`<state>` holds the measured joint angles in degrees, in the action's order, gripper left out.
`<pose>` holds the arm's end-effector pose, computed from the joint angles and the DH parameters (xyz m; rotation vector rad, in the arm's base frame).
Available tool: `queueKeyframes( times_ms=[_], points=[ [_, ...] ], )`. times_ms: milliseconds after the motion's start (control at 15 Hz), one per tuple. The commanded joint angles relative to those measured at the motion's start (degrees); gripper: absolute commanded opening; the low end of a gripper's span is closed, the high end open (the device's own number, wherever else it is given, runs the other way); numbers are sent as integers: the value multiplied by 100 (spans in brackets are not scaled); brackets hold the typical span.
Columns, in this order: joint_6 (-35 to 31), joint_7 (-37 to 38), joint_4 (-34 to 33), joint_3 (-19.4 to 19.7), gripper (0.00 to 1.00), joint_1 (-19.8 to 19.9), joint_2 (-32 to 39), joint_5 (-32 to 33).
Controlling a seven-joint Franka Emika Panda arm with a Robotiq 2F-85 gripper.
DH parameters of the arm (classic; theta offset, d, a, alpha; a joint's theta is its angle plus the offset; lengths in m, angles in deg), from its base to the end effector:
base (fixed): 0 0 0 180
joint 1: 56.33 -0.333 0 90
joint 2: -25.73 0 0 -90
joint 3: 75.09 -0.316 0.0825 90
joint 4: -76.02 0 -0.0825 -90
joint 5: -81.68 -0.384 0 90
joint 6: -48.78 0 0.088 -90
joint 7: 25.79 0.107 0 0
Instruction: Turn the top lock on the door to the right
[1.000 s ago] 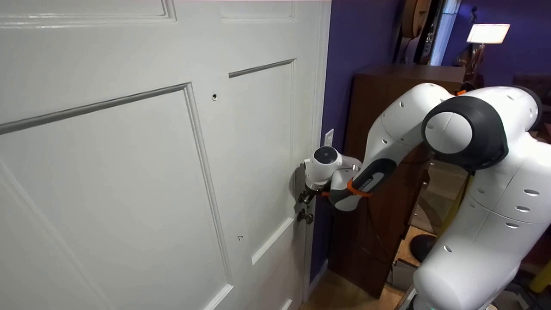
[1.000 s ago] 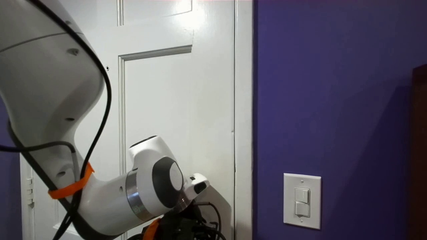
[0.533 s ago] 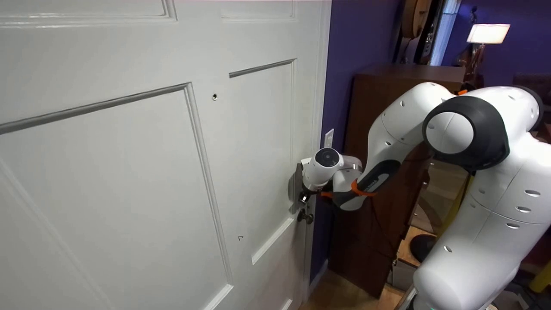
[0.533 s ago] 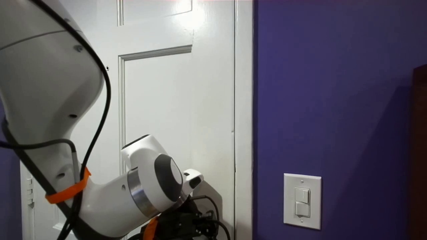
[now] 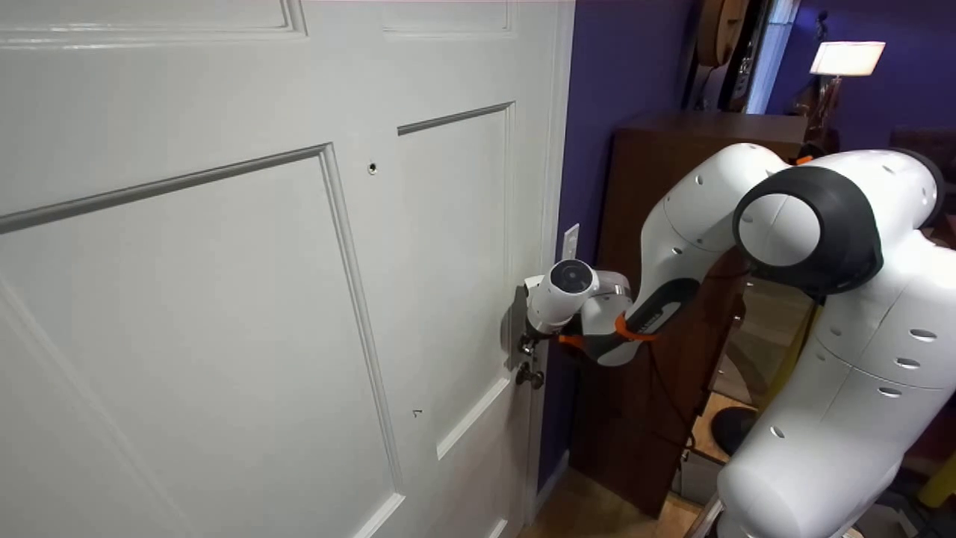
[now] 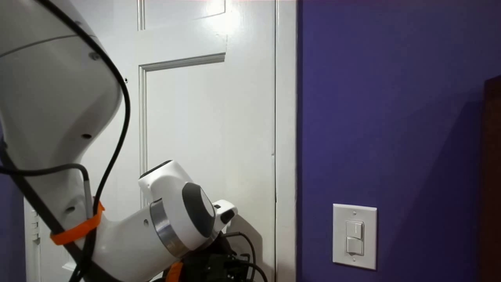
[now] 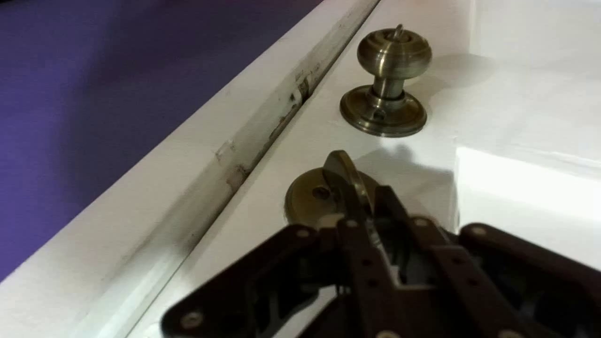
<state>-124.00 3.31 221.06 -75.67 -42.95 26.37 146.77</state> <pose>0.4658 -0.0371 0.2982 2.6992 0.5047 0.6356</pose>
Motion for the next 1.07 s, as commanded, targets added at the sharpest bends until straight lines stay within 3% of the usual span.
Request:
queueKeyframes(
  times_ms=[0,133,400,467,600,867,1000],
  points=[
    [-34,413,23,57,38,39,-73,455],
    [-52,545,-1,86,44,50,-40,609],
    [-71,831,-44,163,71,44,-18,1006],
    [-84,908,-45,181,28,44,-11,1084],
    [-145,1065,-47,218,31,54,-8,1266],
    [-275,1500,-84,318,1,80,-3,1762],
    [-329,1764,-118,387,0,92,20,2028]
  ],
)
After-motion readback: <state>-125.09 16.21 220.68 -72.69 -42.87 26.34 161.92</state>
